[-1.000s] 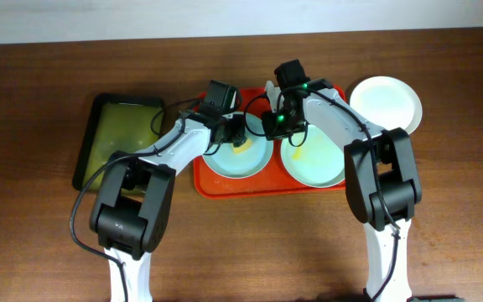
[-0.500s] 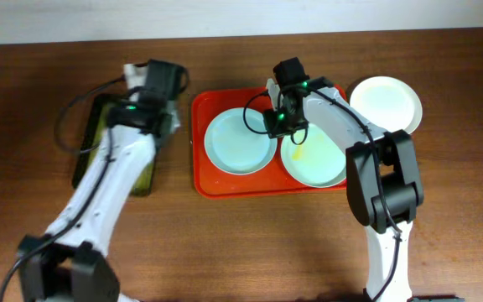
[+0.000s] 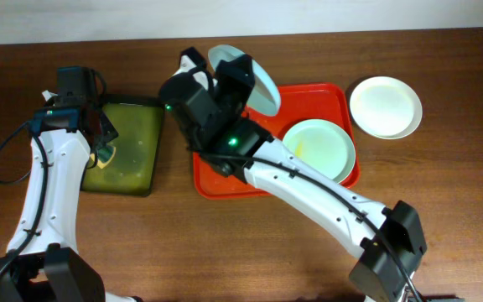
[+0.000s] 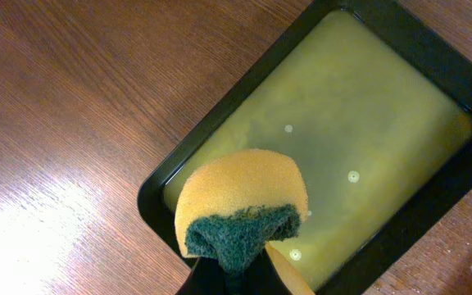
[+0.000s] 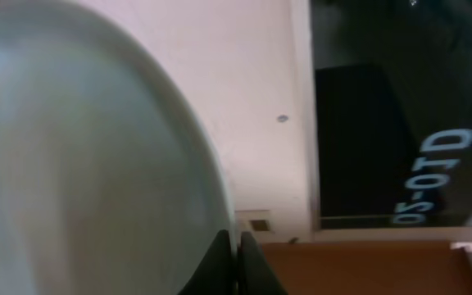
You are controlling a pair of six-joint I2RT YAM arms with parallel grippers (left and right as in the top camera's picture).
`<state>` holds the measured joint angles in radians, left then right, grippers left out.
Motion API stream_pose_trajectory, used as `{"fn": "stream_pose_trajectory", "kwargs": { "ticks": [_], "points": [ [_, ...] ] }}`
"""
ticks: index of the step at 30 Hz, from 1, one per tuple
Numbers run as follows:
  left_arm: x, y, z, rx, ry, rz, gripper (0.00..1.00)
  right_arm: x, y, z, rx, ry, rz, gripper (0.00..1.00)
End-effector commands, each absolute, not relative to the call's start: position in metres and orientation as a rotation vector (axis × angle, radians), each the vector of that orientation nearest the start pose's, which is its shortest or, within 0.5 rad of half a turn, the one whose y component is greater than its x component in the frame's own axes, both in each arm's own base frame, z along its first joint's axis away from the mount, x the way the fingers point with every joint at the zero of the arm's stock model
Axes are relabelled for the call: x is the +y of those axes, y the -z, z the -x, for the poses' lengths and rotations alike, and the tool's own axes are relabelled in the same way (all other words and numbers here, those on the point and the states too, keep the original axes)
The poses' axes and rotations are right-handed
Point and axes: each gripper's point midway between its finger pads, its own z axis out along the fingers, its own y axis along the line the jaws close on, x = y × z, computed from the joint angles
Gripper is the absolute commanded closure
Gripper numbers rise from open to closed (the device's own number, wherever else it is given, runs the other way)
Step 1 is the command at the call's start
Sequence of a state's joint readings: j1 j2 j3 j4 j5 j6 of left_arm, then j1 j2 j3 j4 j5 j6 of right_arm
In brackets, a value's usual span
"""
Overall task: Clean dirty plates on tray and stack at the side
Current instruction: 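Carry the light blue plate right and stack it on the white plate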
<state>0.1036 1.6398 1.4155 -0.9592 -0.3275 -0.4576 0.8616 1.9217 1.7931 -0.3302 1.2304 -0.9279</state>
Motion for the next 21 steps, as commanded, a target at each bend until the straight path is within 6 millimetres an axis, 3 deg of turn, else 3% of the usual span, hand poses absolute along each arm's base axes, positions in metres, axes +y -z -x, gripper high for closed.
{"fn": "stream_pose_trajectory", "kwargs": {
  "ticks": [1,3,4,5,6,7,9,10,11,13,15,16,18,19,21],
  "points": [
    [0.095,-0.165,-0.369,2.544,-0.336,0.843,1.00,0.261,-0.351,-0.423,1.641,1.365,0.918,0.96],
    [0.095,-0.165,-0.369,2.544,-0.336,0.843,1.00,0.255,-0.347,-0.430,1.689,1.251,0.776,0.96],
    [0.095,-0.165,-0.369,2.544,-0.336,0.843,1.00,0.248,-0.335,-0.437,1.742,1.143,0.697,0.96],
    [0.095,-0.165,-0.369,2.544,-0.336,0.843,1.00,0.246,-0.301,-0.448,1.838,0.976,0.759,0.96],
    [0.095,-0.165,-0.369,2.544,-0.336,0.843,1.00,0.255,-0.245,-0.452,1.978,0.712,0.996,0.96],
    [0.095,-0.165,-0.368,2.546,-0.336,0.843,1.00,0.225,-0.229,-0.459,2.052,0.773,1.006,0.96],
    [0.095,-0.164,-0.368,2.547,-0.336,0.843,1.00,0.165,-0.283,-0.468,1.976,1.130,0.667,0.96],
    [0.095,-0.165,-0.368,2.546,-0.337,0.843,1.00,0.151,-0.303,-0.469,1.944,1.163,0.563,0.96],
    [0.095,-0.165,-0.368,2.546,-0.337,0.843,1.00,0.148,-0.298,-0.476,1.969,1.097,0.583,0.96],
    [0.095,-0.164,-0.368,2.547,-0.337,0.843,1.00,0.123,-0.261,-0.497,2.137,0.767,0.505,0.96],
    [0.095,-0.164,-0.368,2.548,-0.337,0.843,1.00,0.064,-0.220,-0.507,2.365,0.376,0.198,0.96],
    [0.095,-0.163,-0.368,2.547,-0.337,0.844,1.00,0.024,-0.197,-0.513,2.455,0.116,0.001,0.96],
    [0.095,-0.162,-0.367,2.551,-0.338,0.844,1.00,-0.055,-0.167,-0.511,2.510,-0.220,-0.323,0.96],
    [0.095,-0.160,-0.366,2.555,-0.339,0.844,1.00,-0.094,-0.149,-0.503,2.522,-0.262,-0.495,0.96],
    [0.095,-0.159,-0.366,2.557,-0.341,0.844,1.00,-0.149,-0.118,-0.489,2.539,-0.248,-0.694,0.96]
  ]
}}
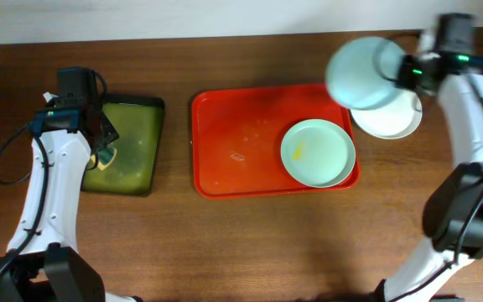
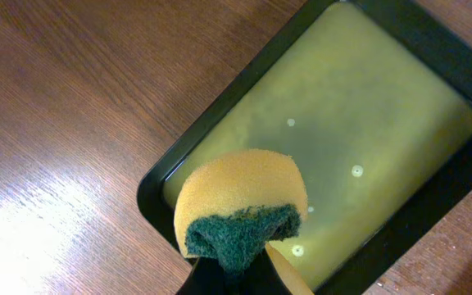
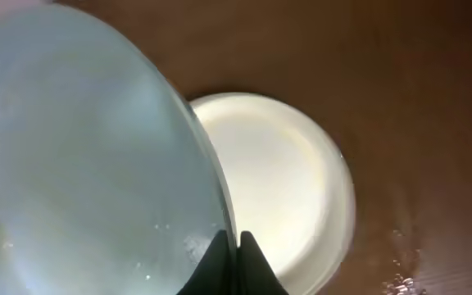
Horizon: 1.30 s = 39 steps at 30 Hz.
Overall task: Clean dirty plates on tray and stack at the side
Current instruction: 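Carry the light blue plate right and stack it on the white plate, then grasp the pale green plate's rim with the right gripper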
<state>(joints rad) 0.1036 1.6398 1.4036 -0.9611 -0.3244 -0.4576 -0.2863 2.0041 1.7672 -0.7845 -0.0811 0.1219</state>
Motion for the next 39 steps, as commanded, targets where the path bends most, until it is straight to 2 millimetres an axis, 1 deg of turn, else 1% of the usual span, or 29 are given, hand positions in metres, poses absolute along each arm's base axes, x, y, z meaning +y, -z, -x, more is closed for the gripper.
{"fn": "stream_pose_trajectory", "kwargs": {
  "ticks": [1,2,4,5,6,8,9,10,11,12,13,14,15,16,17,18,19,20,21,22,23,25,26,27,35,36,37,38,39],
  "points": [
    [0.095,-0.159,-0.366,2.557,-0.341,0.844,1.00,-0.171,-0.101,-0.482,2.551,-0.240,-0.765,0.96],
    [0.095,-0.159,-0.366,2.557,-0.341,0.844,1.00,-0.183,-0.087,-0.477,2.565,-0.239,-0.810,0.96],
    [0.095,-0.160,-0.366,2.554,-0.340,0.844,1.00,-0.187,-0.077,-0.477,2.574,-0.236,-0.824,0.96],
    [0.095,-0.160,-0.366,2.554,-0.340,0.844,1.00,-0.186,-0.077,-0.479,2.571,-0.233,-0.818,0.75],
    [0.095,-0.160,-0.367,2.553,-0.339,0.844,1.00,-0.186,-0.077,-0.479,2.571,-0.235,-0.816,0.48],
    [0.095,-0.160,-0.367,2.553,-0.339,0.844,1.00,-0.182,-0.078,-0.477,2.578,-0.255,-0.818,0.48],
    [0.095,-0.160,-0.367,2.553,-0.339,0.844,1.00,-0.177,-0.082,-0.477,2.575,-0.293,-0.807,0.48],
    [0.095,-0.160,-0.367,2.551,-0.339,0.844,1.00,-0.161,-0.098,-0.480,2.550,-0.418,-0.767,0.48],
    [0.095,-0.160,-0.367,2.551,-0.338,0.844,1.00,-0.138,-0.116,-0.484,2.525,-0.553,-0.686,0.48],
    [0.095,-0.160,-0.367,2.551,-0.339,0.843,1.00,-0.110,-0.127,-0.484,2.528,-0.670,-0.529,0.47],
    [0.095,-0.160,-0.367,2.552,-0.339,0.843,1.00,-0.078,-0.128,-0.477,2.580,-0.738,-0.367,0.47],
    [0.095,-0.160,-0.367,2.551,-0.339,0.844,1.00,-0.058,-0.121,-0.469,2.646,-0.731,-0.263,0.47],
    [0.095,-0.160,-0.367,2.552,-0.338,0.844,1.00,-0.041,-0.109,-0.459,2.743,-0.656,-0.188,0.49],
    [0.095,-0.160,-0.367,2.552,-0.338,0.844,1.00,-0.031,-0.095,-0.447,2.866,-0.488,-0.140,0.51],
    [0.095,-0.160,-0.367,2.552,-0.338,0.844,1.00,-0.025,-0.083,-0.435,2.965,-0.308,-0.082,0.56],
    [0.095,-0.160,-0.367,2.552,-0.338,0.843,1.00,-0.015,-0.075,-0.424,3.029,-0.203,-0.022,0.66],
    [0.095,-0.160,-0.367,2.552,-0.339,0.844,1.00,-0.006,-0.065,-0.407,3.111,-0.093,-0.052,0.69],
    [0.095,-0.160,-0.367,2.553,-0.339,0.844,1.00,-0.005,-0.058,-0.397,3.147,0.008,-0.125,0.60],
    [0.095,-0.160,-0.367,2.553,-0.338,0.844,1.00,-0.009,-0.050,-0.386,3.172,0.117,-0.208,0.55],
    [0.095,-0.160,-0.367,2.553,-0.338,0.844,1.00,-0.009,-0.041,-0.375,3.198,0.136,-0.317,0.50],
    [0.095,-0.160,-0.367,2.552,-0.338,0.844,1.00,-0.008,-0.031,-0.357,3.242,0.150,-0.423,0.50],
    [0.095,-0.160,-0.367,2.550,-0.338,0.844,1.00,0.000,-0.024,-0.347,3.281,0.084,-0.431,0.50],
    [0.095,-0.160,-0.367,2.550,-0.338,0.844,1.00,0.007,-0.022,-0.344,3.297,0.022,-0.436,0.50],
    [0.095,-0.160,-0.367,2.551,-0.338,0.844,1.00,0.009,-0.021,-0.341,3.306,0.009,-0.437,0.50],
    [0.095,-0.160,-0.367,2.551,-0.338,0.844,1.00,0.008,-0.020,-0.336,3.324,0.015,-0.441,0.51],
    [0.095,-0.160,-0.367,2.550,-0.338,0.844,1.00,0.008,-0.021,-0.336,3.324,0.025,-0.458,0.51],
    [0.095,-0.160,-0.367,2.550,-0.338,0.844,1.00,0.002,-0.023,-0.334,3.323,0.088,-0.490,0.51],
    [0.095,-0.160,-0.368,2.548,-0.337,0.844,1.00,-0.005,-0.026,-0.333,3.323,0.155,-0.483,0.51],
    [0.095,-0.160,-0.368,2.547,-0.337,0.843,1.00,-0.008,-0.030,-0.333,3.322,0.185,-0.479,0.51]
  ]
}}
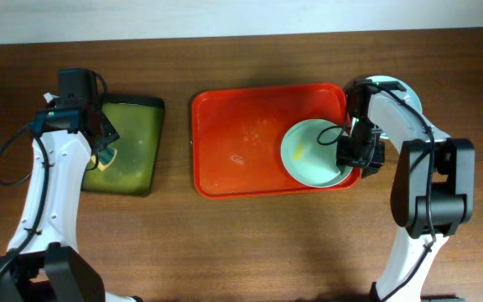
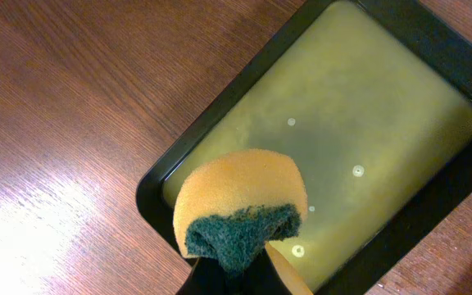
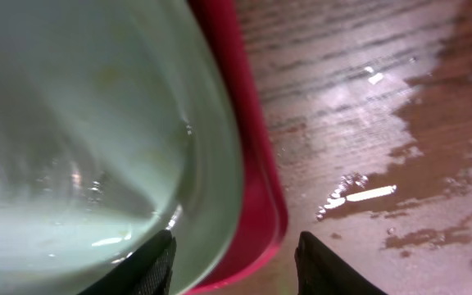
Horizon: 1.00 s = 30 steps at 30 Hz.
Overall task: Clean dirty plates on tray and stack at the side
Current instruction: 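Grasp the pale green plate's rim with the right gripper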
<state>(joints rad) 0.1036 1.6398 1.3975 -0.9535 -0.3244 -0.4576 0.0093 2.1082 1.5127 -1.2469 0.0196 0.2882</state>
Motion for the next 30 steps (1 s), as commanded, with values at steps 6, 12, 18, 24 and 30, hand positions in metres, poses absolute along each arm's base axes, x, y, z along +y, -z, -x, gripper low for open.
{"fn": "stream_pose_trajectory", "kwargs": {
  "ticks": [6,12,18,24,30],
  "points": [
    [0.095,-0.160,-0.368,2.547,-0.337,0.843,1.00,0.004,-0.031,-0.340,3.311,0.069,-0.488,0.63],
    [0.095,-0.160,-0.368,2.547,-0.337,0.843,1.00,0.004,-0.023,-0.343,3.292,0.062,-0.486,0.67],
    [0.095,-0.160,-0.368,2.547,-0.337,0.843,1.00,0.008,0.003,-0.341,3.264,0.012,-0.486,0.71],
    [0.095,-0.160,-0.368,2.547,-0.336,0.844,1.00,0.085,-0.013,-0.373,3.174,-0.392,-0.118,0.76],
    [0.086,-0.159,-0.372,2.557,-0.261,0.833,1.00,0.072,-0.017,-0.404,3.055,-0.051,-0.120,0.57]
  ]
}}
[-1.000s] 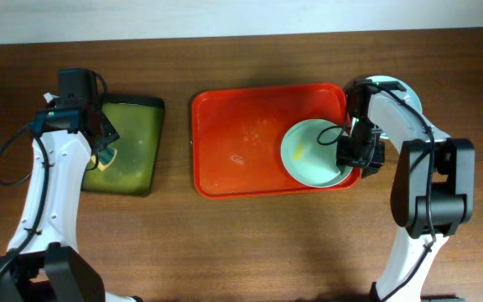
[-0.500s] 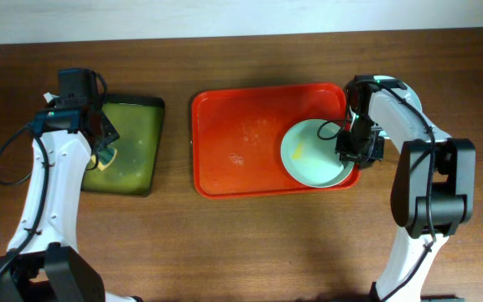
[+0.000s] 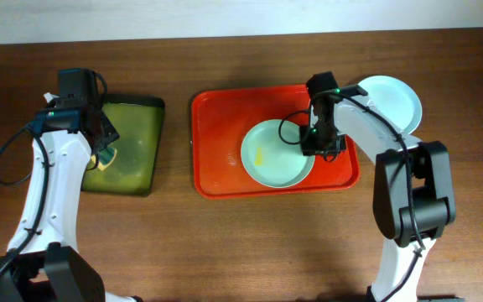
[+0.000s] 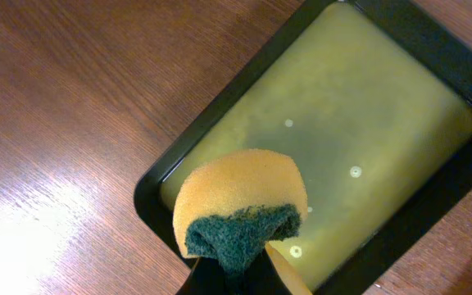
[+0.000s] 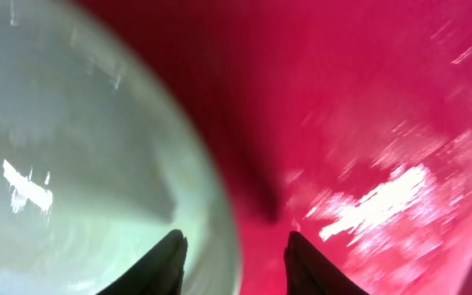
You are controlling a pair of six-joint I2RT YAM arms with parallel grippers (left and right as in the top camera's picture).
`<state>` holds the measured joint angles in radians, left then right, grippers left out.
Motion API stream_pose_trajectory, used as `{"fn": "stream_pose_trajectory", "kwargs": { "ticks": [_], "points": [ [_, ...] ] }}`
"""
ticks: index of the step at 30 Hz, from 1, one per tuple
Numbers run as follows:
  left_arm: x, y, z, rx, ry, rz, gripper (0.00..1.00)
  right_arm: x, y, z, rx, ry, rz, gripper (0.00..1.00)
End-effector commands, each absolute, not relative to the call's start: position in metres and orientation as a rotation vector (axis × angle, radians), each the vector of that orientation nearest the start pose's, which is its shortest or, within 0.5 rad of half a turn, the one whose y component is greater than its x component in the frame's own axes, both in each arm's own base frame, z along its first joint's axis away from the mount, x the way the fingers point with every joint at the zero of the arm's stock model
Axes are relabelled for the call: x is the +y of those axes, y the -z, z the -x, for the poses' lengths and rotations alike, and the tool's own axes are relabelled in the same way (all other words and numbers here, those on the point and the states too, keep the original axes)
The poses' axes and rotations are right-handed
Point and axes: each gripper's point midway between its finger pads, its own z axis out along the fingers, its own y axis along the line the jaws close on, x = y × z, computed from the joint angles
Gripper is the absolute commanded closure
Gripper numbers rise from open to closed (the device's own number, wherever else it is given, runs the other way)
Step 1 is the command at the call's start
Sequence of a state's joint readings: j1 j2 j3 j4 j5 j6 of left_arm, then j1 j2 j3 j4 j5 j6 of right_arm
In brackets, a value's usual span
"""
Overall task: Clean dirty plates on tray and stack at the side
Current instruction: 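Grasp the pale green plate's rim with the right gripper, then scrub the pale green plate with the sponge in the left gripper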
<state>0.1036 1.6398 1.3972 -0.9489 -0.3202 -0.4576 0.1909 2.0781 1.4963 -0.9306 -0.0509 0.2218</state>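
A pale green plate (image 3: 277, 153) with a yellow smear lies in the middle of the red tray (image 3: 225, 109). My right gripper (image 3: 319, 141) is at the plate's right rim. In the right wrist view it (image 5: 234, 264) is open, with one finger over the plate (image 5: 80, 147) and the other over the tray (image 5: 367, 123). A stack of clean plates (image 3: 395, 99) sits on the table right of the tray. My left gripper (image 4: 236, 277) is shut on a yellow and green sponge (image 4: 240, 201) above the basin (image 4: 342, 139).
The black basin (image 3: 131, 147) of yellowish soapy water stands left of the tray. Bare wooden table (image 3: 250, 243) lies in front of both. The table's far edge meets a white wall.
The dirty plate was at the tray's right end and now lies in its middle. My right gripper has moved left with it, still open at its right rim. The left arm has not moved.
My right gripper first held a tilted plate above the tray's back left, then held it over the stack on the right. Later that plate lay on the stack and the gripper stood open at the last plate's rim. That plate now lies mid-tray. The left gripper held the sponge throughout.
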Motion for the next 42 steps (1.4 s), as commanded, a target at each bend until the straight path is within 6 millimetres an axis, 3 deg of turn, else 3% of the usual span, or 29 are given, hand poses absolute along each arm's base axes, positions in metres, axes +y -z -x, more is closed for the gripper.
{"fn": "stream_pose_trajectory", "kwargs": {
  "ticks": [1,5,7,10,16,18,22,25,29,30,32,34,35,37,38,39,40,42],
  "points": [
    [0.079,-0.158,-0.376,2.562,-0.196,0.823,1.00,0.077,-0.017,-0.406,3.048,-0.095,-0.118,0.56],
    [0.037,-0.155,-0.387,2.611,0.107,0.747,1.00,0.100,-0.014,-0.404,3.041,-0.226,-0.079,0.64],
    [0.002,-0.156,-0.393,2.653,0.275,0.567,1.00,0.104,-0.007,-0.402,3.039,-0.229,-0.114,0.66],
    [-0.042,-0.148,-0.396,2.699,0.320,0.426,1.00,0.105,-0.005,-0.402,3.035,-0.233,-0.130,0.72],
    [-0.163,-0.114,-0.415,2.698,0.436,0.124,1.00,0.109,0.000,-0.388,3.081,-0.257,-0.124,0.72],
    [-0.206,-0.103,-0.419,2.664,0.492,0.048,1.00,0.112,0.008,-0.383,3.084,-0.266,-0.113,0.85],
    [-0.271,-0.086,-0.429,2.562,0.557,-0.105,1.00,0.126,0.008,-0.384,3.071,-0.296,-0.068,0.86],
    [-0.280,-0.062,-0.426,2.583,0.488,-0.129,1.00,0.128,0.008,-0.385,3.064,-0.298,-0.069,0.91],
    [-0.272,-0.030,-0.420,2.658,0.406,-0.121,1.00,0.128,0.008,-0.388,3.050,-0.303,-0.076,0.91],
    [-0.262,-0.026,-0.421,2.662,0.328,-0.102,1.00,0.128,0.008,-0.388,3.051,-0.303,-0.076,0.91],
    [-0.222,-0.020,-0.425,2.648,0.034,-0.047,1.00,0.128,0.008,-0.388,3.050,-0.303,-0.075,0.91],
    [-0.200,-0.021,-0.426,2.628,-0.144,-0.106,1.00,0.128,0.008,-0.388,3.050,-0.303,-0.075,0.91],
    [-0.183,-0.025,-0.431,2.596,-0.271,-0.150,1.00,0.128,0.008,-0.388,3.051,-0.302,-0.076,0.91],
    [-0.165,-0.037,-0.438,2.559,-0.368,-0.124,1.00,0.128,0.008,-0.388,3.051,-0.302,-0.075,0.91],
    [-0.166,-0.046,-0.440,2.560,-0.341,-0.114,1.00,0.128,0.008,-0.388,3.051,-0.303,-0.076,0.90],
    [-0.179,-0.064,-0.443,2.571,-0.204,-0.117,1.00,0.128,0.008,-0.388,3.051,-0.303,-0.075,0.90],
    [-0.198,-0.081,-0.443,2.577,-0.007,-0.126,1.00,0.128,0.008,-0.388,3.051,-0.303,-0.076,0.91],
    [-0.240,-0.094,-0.437,2.589,0.369,-0.194,1.00,0.128,0.008,-0.388,3.051,-0.303,-0.075,0.90]
  ]
}}
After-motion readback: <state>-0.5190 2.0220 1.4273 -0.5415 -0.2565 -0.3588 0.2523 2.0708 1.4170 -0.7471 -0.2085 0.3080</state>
